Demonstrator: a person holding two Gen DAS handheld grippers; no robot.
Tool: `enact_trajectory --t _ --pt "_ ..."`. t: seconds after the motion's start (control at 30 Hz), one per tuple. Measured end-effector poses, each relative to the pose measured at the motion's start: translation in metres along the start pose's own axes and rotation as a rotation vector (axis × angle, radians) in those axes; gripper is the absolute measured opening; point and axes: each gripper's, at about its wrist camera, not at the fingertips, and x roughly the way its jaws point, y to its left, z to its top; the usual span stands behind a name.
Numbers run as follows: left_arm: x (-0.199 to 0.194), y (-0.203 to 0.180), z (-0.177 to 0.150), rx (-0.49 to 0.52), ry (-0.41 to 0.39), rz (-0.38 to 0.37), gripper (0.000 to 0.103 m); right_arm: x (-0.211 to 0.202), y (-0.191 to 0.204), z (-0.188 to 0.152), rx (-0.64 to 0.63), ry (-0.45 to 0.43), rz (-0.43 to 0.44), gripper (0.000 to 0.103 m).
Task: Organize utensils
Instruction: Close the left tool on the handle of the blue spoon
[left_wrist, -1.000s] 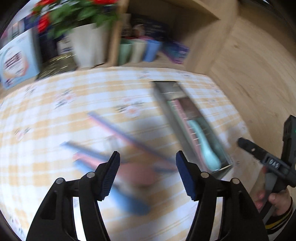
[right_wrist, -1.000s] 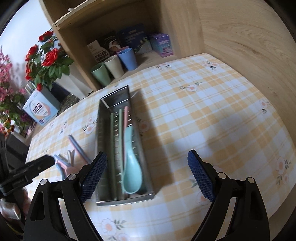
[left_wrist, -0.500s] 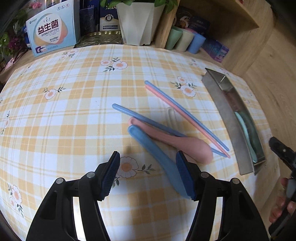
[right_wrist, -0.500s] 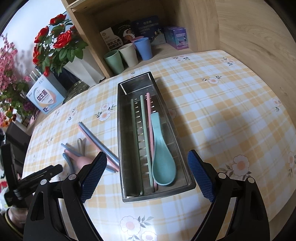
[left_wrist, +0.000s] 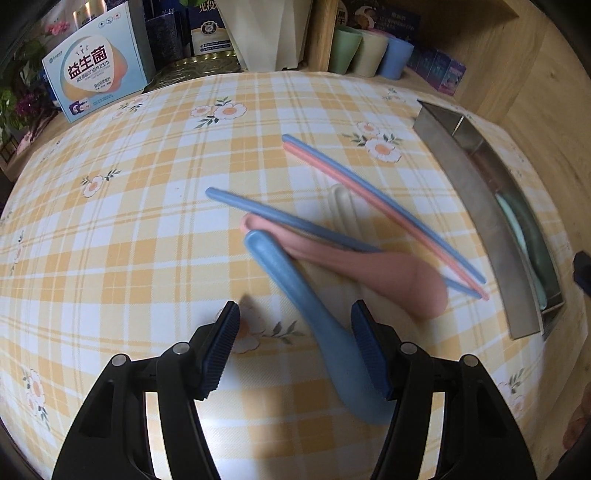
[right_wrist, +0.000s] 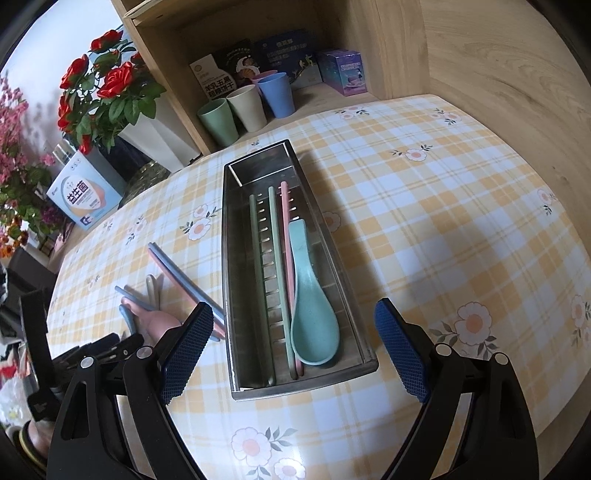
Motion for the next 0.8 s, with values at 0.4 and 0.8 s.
enact_trajectory --t 0.4,0.8 --pt "-0.011 0.028 -0.019 -0.006 0.007 0.036 0.061 -0.006 0.022 -0.01 -0.003 -0.02 0.025 0.086" --pt "-0.028 0.08 -0.048 -0.051 -0.009 0.028 0.061 -0.006 0.085 -0.042 -0.075 -0.008 0.09 0.086"
